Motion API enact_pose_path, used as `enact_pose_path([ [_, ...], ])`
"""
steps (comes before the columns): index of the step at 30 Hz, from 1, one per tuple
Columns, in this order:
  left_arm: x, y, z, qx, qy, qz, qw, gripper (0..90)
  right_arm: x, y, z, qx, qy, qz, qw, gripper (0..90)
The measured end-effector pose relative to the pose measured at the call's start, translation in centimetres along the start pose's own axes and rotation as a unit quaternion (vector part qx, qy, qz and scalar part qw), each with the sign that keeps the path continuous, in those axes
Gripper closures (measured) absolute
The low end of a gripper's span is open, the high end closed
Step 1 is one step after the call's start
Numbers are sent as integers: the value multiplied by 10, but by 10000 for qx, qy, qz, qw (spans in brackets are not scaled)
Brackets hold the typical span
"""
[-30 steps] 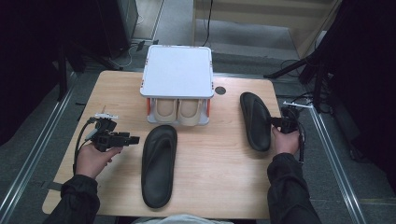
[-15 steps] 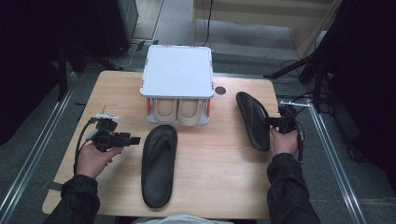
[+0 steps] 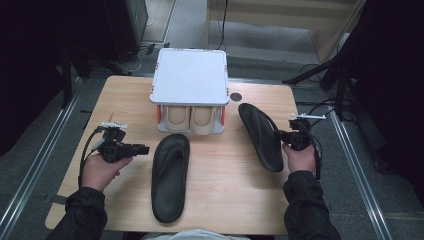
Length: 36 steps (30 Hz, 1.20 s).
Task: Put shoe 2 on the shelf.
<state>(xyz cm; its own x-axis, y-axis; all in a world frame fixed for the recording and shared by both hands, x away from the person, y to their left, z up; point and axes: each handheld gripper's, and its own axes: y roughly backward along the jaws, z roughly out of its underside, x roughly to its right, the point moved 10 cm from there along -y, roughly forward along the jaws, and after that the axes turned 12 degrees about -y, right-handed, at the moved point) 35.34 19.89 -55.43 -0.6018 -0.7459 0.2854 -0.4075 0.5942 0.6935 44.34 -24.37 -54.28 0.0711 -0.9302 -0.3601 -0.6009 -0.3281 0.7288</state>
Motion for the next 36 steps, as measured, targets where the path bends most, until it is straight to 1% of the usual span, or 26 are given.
enact_pose_path([
  [1, 1, 0, 0, 6, -2, 50, 10000, 751, -4, 1, 4, -33, 70, -30, 10000, 835],
  [3, 1, 0, -1, 27, -20, 60, 10000, 782, -10, 3, 10, -85, 185, -58, 9998, 834],
  [4, 1, 0, 0, -7, -34, 78, 10000, 806, -13, 4, 13, -96, 228, -62, 9997, 834],
  [5, 0, -1, 0, -10, -49, 38, 10000, 823, -15, 5, 16, -117, 292, -70, 9995, 833],
  [7, 1, -2, 1, -51, -114, 58, 9999, 879, -20, 7, 22, -154, 352, -98, 9992, 833],
  [8, 1, -2, 1, -43, -159, 36, 9999, 894, -22, 8, 25, -167, 369, -120, 9991, 833],
  [10, 2, -3, 0, -27, -209, 55, 9998, 898, -26, 10, 31, -199, 412, -158, 9988, 833],
  [11, 2, -3, 0, -6, -196, 84, 9998, 899, -28, 12, 33, -213, 454, -166, 9986, 833],
  [14, 1, -5, 0, -33, -239, 106, 9997, 899, -35, 16, 41, -225, 528, -220, 9981, 832],
  [16, 1, -6, 1, -56, -275, 111, 9995, 899, -40, 18, 46, -240, 565, -272, 9977, 832],
  [17, 1, -7, 1, -48, -291, 77, 9995, 899, -42, 19, 49, -267, 591, -306, 9974, 832],
  [20, 0, -9, 2, -105, -340, 47, 9994, 899, -51, 20, 59, -332, 729, -350, 9962, 832],
  [23, 1, -10, 2, -113, -354, 54, 9993, 899, -60, 19, 68, -432, 889, -380, 9944, 832],
  [24, 0, -10, 2, -113, -372, 19, 9992, 898, -62, 19, 71, -458, 967, -387, 9935, 832],
  [27, 0, -11, 2, -102, -399, -4, 9992, 898, -69, 17, 80, -540, 1090, -382, 9918, 832],
  [31, 1, -12, 2, -118, -421, -5, 9990, 898, -72, 15, 86, -629, 1217, -357, 9899, 831],
  [35, 3, -13, 2, -135, -461, -5, 9988, 897, -74, 13, 91, -670, 1268, -323, 9891, 830],
  [36, 3, -14, 2, -133, -457, 10, 9989, 897, -76, 12, 93, -711, 1291, -329, 9885, 830],
])
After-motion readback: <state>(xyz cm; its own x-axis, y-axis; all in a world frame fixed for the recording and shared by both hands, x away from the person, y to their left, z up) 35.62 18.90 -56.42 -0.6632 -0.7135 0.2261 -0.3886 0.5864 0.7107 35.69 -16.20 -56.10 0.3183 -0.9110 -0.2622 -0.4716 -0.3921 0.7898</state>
